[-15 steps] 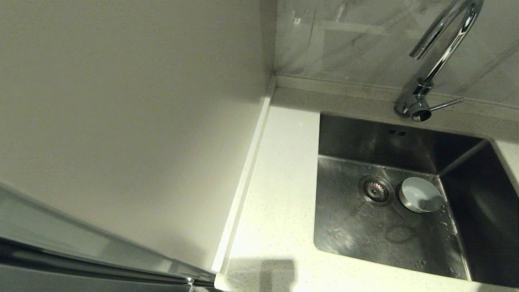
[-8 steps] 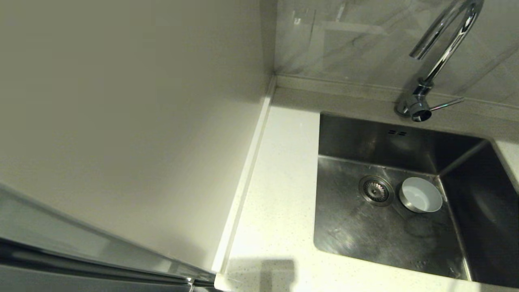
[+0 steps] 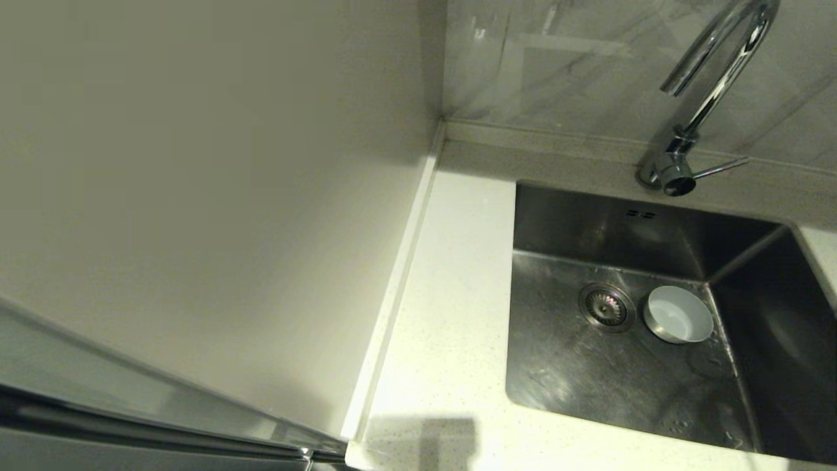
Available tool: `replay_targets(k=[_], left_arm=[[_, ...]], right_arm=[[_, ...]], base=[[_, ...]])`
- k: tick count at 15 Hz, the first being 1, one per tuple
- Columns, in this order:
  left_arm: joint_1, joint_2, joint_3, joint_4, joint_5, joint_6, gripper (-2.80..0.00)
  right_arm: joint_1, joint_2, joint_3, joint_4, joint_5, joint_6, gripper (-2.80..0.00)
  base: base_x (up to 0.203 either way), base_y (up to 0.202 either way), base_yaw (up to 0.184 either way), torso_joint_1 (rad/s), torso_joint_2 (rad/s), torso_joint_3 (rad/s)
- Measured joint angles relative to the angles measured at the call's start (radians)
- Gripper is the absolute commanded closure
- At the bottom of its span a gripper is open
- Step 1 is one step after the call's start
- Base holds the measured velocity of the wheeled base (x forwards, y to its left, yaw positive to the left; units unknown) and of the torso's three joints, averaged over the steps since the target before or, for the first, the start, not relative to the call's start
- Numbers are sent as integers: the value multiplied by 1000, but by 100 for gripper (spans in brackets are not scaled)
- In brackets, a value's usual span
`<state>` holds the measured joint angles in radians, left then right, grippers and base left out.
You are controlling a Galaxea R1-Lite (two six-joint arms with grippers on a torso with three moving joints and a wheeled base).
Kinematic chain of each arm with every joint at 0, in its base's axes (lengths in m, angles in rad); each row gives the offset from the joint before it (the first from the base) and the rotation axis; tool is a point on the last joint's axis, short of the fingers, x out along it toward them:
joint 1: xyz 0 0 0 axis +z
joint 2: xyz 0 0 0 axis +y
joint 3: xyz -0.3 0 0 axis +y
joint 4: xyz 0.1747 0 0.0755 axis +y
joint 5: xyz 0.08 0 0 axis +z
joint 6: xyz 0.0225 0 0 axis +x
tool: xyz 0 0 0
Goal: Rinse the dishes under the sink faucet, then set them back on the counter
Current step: Put a bowl into the sink
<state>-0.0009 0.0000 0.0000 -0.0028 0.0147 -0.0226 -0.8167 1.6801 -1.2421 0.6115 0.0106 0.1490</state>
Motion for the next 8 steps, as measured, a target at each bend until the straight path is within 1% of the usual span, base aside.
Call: replay_targets(k=[2,5,6,8], left_arm=[[0,0,0,0,1,0,0],[0,0,0,0,0,0,0],[0,0,0,0,1,0,0],[0,0,0,0,0,0,0]], right_arm=[[-10,35,0,-1,22,-3,-280],[-14,74,-2,-3,27,-4,-280],[-14,82,-2,-3,29,-3,0],[-15,92,-3,-3,32,-3,0]], base=[[0,0,0,0,0,0],[0,0,0,0,0,0],[0,0,0,0,0,0],[0,0,0,0,0,0]])
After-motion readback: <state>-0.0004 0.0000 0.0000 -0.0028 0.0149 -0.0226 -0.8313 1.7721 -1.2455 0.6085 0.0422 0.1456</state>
